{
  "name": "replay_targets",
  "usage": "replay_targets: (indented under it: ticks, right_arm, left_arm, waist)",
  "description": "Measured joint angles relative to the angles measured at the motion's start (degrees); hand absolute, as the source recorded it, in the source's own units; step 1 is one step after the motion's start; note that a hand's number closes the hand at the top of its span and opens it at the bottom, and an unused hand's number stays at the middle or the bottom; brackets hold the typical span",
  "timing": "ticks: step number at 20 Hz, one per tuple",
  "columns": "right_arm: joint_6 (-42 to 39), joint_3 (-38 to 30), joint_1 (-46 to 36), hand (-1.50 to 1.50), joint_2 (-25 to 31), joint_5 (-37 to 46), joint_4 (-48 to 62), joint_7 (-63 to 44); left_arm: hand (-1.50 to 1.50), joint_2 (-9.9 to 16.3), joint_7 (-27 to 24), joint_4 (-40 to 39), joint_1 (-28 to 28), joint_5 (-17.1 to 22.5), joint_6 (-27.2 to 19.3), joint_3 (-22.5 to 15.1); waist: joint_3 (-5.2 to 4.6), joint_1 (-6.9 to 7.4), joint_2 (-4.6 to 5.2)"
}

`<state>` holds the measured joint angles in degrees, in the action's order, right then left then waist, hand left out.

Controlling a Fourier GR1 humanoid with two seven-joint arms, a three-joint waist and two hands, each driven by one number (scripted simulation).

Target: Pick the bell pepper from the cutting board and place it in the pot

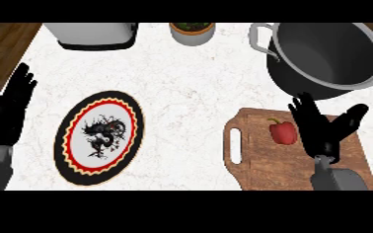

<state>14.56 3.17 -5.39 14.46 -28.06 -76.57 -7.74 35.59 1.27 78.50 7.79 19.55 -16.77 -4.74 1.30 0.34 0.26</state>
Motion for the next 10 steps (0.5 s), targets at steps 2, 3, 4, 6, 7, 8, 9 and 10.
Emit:
replay_targets:
  ticks: [2,3,4,6,7,8,9,10]
  right_arm:
    - [-1.98,0.06,-0.03,1.5,1.56,1.91,-2.56,4.74]
    - [-3.1,-0.23,-0.9,1.5,3.29,3.33,-4.66,7.65]
    - [-4.14,-0.73,-2.23,1.5,5.24,4.84,-7.04,10.72]
    - [-6.29,-1.82,-5.39,1.5,9.33,8.03,-12.18,17.16]
    - [-5.27,-3.13,-5.4,-1.5,12.7,11.49,-12.6,18.97]
    - [-3.35,-5.18,-5.11,-1.5,14.87,14.14,-12.95,21.36]
    - [-1.42,-7.09,-4.36,-1.5,16.23,16.33,-13.47,24.18]
    - [-0.13,-8.39,-3.08,-1.5,16.97,18.2,-14.2,27.71]
  left_arm:
    - [0.0,-1.08,-0.77,0.84,-0.33,-0.16,-0.32,-0.37]
    - [0.0,-1.85,-1.17,1.31,-0.38,0.01,-0.42,-0.61]
    - [0.0,-2.57,-1.63,1.73,-0.48,0.12,-0.5,-0.84]
    - [0.0,-4.21,-2.4,2.48,-0.33,0.49,-0.68,-1.35]
    - [0.0,-5.01,-2.71,2.88,-0.47,0.76,-0.79,-1.55]
    - [0.0,-6.1,-3.28,3.41,-0.59,1.06,-1.02,-1.76]
    - [0.0,-7.25,-3.9,4.19,-0.86,1.28,-1.24,-2.15]
    - [0.0,-8.51,-4.73,5.07,-1.34,1.4,-1.48,-2.65]
  waist:
    - [-0.47,-0.45,-0.34]
    - [-0.67,-0.88,-0.76]
    - [-0.88,-1.31,-1.34]
    - [-1.25,-2.6,-2.79]
    - [-1.66,-3.75,-3.04]
    - [-1.68,-4.63,-2.97]
    - [-1.6,-5.17,-2.87]
    - [-1.5,-5.27,-2.69]
